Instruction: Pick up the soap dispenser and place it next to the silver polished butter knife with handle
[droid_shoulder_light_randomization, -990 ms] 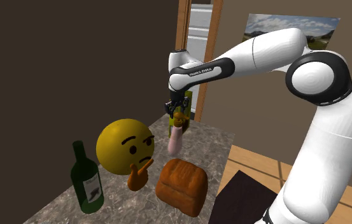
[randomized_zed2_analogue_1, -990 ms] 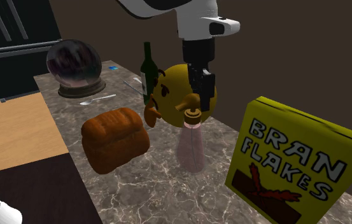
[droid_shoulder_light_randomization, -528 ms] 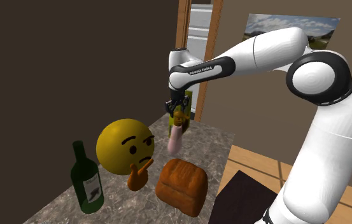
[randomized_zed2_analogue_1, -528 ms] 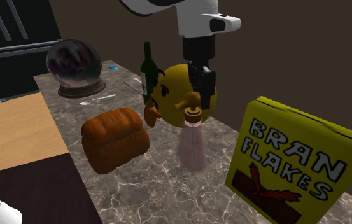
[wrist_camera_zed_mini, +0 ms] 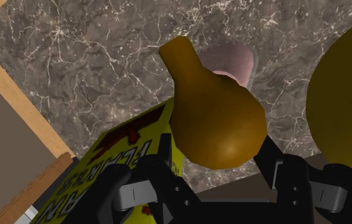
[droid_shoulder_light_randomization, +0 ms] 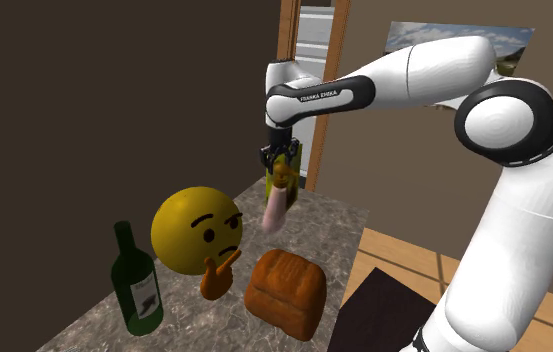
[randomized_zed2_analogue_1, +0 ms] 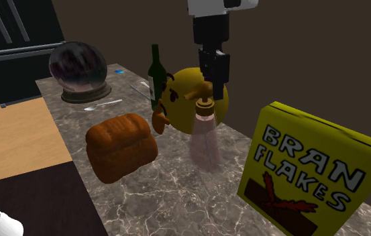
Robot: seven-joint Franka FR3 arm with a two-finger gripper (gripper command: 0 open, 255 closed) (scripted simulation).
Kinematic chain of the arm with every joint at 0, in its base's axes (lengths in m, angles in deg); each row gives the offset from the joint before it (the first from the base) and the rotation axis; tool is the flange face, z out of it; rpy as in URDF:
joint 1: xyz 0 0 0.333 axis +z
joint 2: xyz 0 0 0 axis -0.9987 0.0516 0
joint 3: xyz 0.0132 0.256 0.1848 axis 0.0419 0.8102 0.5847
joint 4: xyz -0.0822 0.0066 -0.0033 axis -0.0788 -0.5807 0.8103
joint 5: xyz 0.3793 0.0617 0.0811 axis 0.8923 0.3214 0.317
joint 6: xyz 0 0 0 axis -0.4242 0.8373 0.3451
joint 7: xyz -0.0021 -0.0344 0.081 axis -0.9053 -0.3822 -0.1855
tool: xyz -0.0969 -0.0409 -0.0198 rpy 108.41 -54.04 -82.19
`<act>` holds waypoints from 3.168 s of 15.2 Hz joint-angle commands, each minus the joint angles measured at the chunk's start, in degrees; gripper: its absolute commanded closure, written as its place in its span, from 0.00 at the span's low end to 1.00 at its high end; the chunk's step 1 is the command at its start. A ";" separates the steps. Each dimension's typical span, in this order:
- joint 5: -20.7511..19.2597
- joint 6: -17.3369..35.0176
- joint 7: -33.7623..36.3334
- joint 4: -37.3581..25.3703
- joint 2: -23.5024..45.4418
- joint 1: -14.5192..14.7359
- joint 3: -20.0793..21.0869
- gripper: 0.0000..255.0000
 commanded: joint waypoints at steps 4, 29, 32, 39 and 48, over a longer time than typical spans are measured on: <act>0.25 -3.67 -0.61 -3.21 -0.52 0.02 0.03 1.00; 1.07 -10.15 27.62 0.63 -6.47 14.29 14.83 1.00; 0.82 -11.22 31.82 -1.11 -5.08 16.36 17.01 1.00; -0.91 -14.33 41.92 -7.70 0.45 21.76 21.80 1.00; -5.97 -20.58 54.66 -22.49 12.47 31.36 26.30 1.00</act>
